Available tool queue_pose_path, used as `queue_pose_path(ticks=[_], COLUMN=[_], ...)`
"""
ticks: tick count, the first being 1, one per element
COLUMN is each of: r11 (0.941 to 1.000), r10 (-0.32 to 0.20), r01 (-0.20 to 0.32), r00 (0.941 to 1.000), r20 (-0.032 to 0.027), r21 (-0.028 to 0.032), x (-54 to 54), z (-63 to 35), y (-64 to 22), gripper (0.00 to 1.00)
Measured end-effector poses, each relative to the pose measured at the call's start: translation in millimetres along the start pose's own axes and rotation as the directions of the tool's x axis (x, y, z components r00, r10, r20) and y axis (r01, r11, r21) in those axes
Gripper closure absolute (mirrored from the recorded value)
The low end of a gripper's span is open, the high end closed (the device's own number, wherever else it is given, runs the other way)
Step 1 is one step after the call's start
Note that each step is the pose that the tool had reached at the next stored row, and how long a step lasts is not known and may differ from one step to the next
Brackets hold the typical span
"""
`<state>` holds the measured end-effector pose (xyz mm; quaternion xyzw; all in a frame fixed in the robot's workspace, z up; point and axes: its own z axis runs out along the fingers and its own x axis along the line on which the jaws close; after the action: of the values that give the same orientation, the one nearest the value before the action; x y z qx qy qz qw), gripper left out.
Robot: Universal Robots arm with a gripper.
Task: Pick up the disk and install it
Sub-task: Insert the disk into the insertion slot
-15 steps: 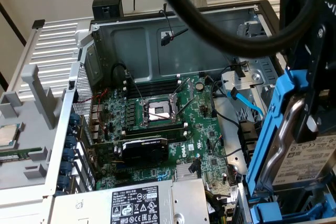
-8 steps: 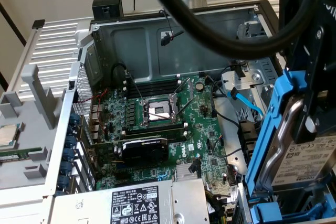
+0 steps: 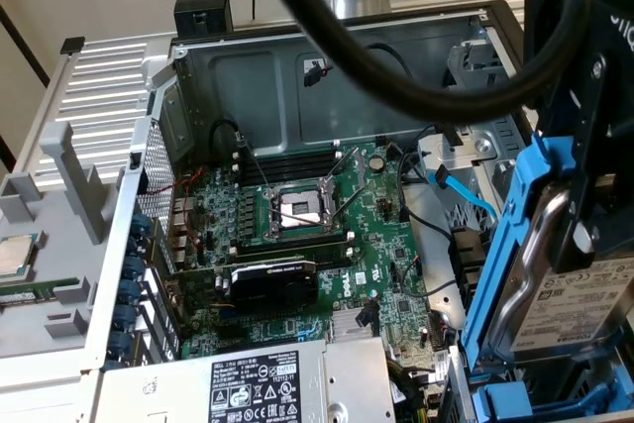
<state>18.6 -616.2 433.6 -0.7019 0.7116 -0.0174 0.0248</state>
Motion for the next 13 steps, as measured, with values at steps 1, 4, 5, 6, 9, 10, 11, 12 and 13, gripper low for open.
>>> queue_pose_path(ticks=[1,4,5,6,9,10,11,12,13], r11=[1.0000,1.0000,1.0000,1.0000,1.0000,1.0000,1.0000,1.0000,1.0000], r10=[0.000,0.000,0.000,0.000,0.000,0.000,0.000,0.000,0.000], r01=[0.000,0.000,0.000,0.000,0.000,0.000,0.000,0.000,0.000], r00=[1.0000,1.0000,1.0000,1.0000,1.0000,1.0000,1.0000,1.0000,1.0000], r20=[0.0001,0.0000,-0.0001,-0.0001,0.0002,0.0002,0.0003,0.0003,0.0003], r21=[0.0001,0.0001,0.0001,0.0001,0.0002,0.0002,0.0003,0.0004,0.0005], x=[-0.1,-0.1,-0.1,-0.1,-0.1,-0.1,-0.2,-0.2,-0.3], z=[0.2,0.7,0.9,1.1,2.3,2.8,3.2,3.6,4.0], y=[0.0,0.2,0.3,0.4,0.8,1.0,1.2,1.4,1.5], gripper=[0.63,0.63,0.63,0.63,0.63,0.63,0.63,0.63,0.63])
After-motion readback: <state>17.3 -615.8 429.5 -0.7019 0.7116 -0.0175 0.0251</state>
